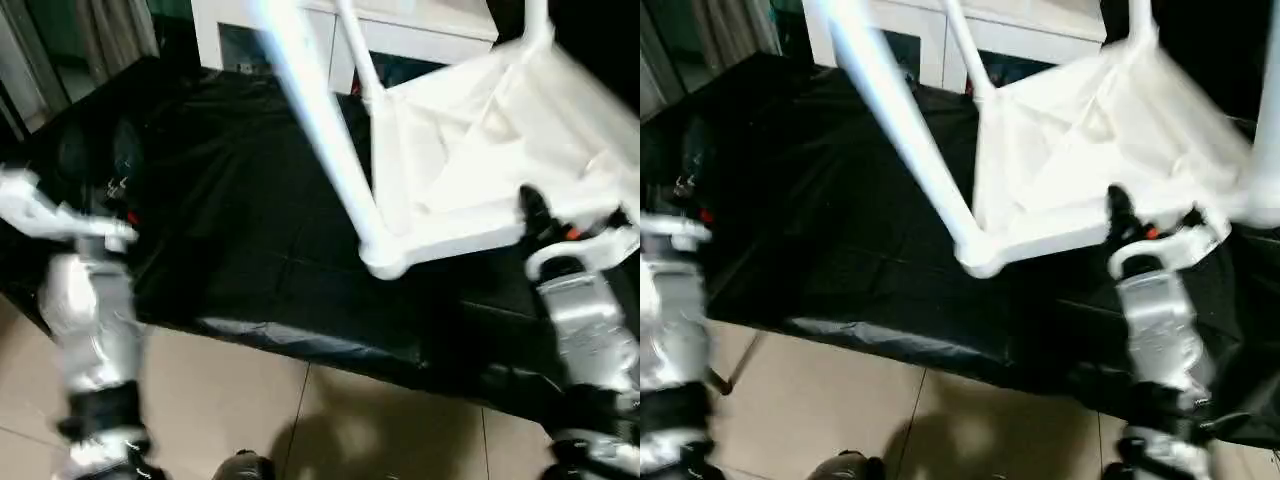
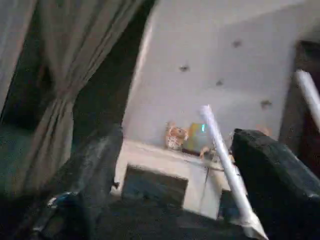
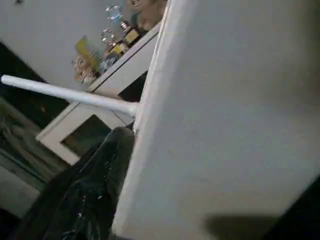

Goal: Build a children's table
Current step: Flip table

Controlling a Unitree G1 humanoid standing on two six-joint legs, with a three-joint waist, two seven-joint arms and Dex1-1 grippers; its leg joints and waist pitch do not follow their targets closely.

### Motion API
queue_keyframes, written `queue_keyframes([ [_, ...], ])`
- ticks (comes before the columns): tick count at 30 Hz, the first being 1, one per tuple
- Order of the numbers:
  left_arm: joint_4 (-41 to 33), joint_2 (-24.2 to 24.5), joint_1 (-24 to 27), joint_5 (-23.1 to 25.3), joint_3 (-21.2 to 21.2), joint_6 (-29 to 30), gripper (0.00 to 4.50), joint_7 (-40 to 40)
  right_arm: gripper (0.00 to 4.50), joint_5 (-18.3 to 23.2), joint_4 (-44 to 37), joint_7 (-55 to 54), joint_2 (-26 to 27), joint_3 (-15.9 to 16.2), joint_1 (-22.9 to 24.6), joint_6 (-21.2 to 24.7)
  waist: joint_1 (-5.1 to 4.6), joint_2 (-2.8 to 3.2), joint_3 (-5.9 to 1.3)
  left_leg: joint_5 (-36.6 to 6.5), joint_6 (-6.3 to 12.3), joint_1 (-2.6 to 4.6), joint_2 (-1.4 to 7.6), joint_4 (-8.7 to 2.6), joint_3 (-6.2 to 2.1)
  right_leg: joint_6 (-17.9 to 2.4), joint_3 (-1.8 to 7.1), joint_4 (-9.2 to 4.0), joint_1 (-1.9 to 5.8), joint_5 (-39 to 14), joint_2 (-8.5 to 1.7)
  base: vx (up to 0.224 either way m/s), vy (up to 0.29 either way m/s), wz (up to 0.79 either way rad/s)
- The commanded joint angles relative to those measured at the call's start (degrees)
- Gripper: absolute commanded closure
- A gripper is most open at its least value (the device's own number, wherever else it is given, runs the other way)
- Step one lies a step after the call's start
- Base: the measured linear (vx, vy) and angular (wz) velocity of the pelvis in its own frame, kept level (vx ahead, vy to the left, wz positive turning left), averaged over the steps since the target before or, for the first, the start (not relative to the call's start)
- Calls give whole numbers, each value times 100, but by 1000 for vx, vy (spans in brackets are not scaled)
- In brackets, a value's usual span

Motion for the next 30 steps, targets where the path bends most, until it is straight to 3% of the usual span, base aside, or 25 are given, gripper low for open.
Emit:
queue_keyframes([
  [1, -209, 169, -351, 447, -454, -283, 26, -250, 238, -462, -307, -68, -255, 139, 3, 53, -22, -48, -527, -1117, -311, 289, 565, -494, -299, -808, 232, -431, 72, -1021, -406, 0, 0, 0],
  [4, -247, 325, -690, 637, -604, -437, 7, -210, 241, -582, -350, -137, -329, 210, -30, 19, -45, -52, -529, -1144, -390, 292, 571, -501, -303, -905, 224, -398, 70, -905, -404, 0, 0, 0],
  [7, -581, 697, -1175, 1231, -1315, -494, 0, -806, 241, -733, -376, -293, -394, 280, -105, -14, -45, -48, -554, -988, -322, 286, 554, -477, -290, -961, 226, -363, 77, -686, -406, 0, 0, 0],
  [10, -727, 785, -1390, 1362, -1655, -416, 0, -1076, 241, -784, -403, -318, -409, 320, -134, 4, -32, -65, -546, -953, -334, 289, 562, -476, -281, -1049, 216, -352, 76, -641, -408, 0, 0, 0],
  [13, -668, 1049, -1720, 1967, -2509, -436, 0, -1786, 241, -1173, -532, -310, -607, 641, -156, 98, -34, -114, -548, -909, -305, 274, 551, -470, -270, -1034, 224, -360, 86, -719, -409, 0, 0, 0],
  [14, -592, 1067, -1796, 2109, -2653, -465, 0, -1852, 241, -1251, -587, -312, -650, 715, -171, 136, -17, -93, -542, -918, -309, 281, 549, -465, -270, -1010, 231, -370, 83, -800, -412, 0, 0, 0],
  [18, -272, 916, -2085, 2527, -2821, -557, 0, -1487, 241, -1678, -782, -399, -886, 1012, -238, 200, -39, -64, -549, -1061, -450, 269, 557, -464, -289, -1063, 228, -371, 104, -911, -440, 0, 0, 0],
  [22, 176, 805, -2471, 2991, -2960, -652, 0, -1082, 243, -2036, -1028, -488, -1117, 1243, -345, 305, -43, -78, -553, -1079, -402, 280, 548, -455, -285, -1090, 230, -380, 102, -805, -411, 0, 0, 0],
  [30, 224, 738, -2766, 3001, -3006, -1181, 0, -899, 256, -2318, -1124, -640, -1354, 1331, -438, 410, 38, -79, -566, -924, -224, 288, 557, -429, -278, -1276, 217, -347, 114, -454, -416, 0, 0, 0],
])
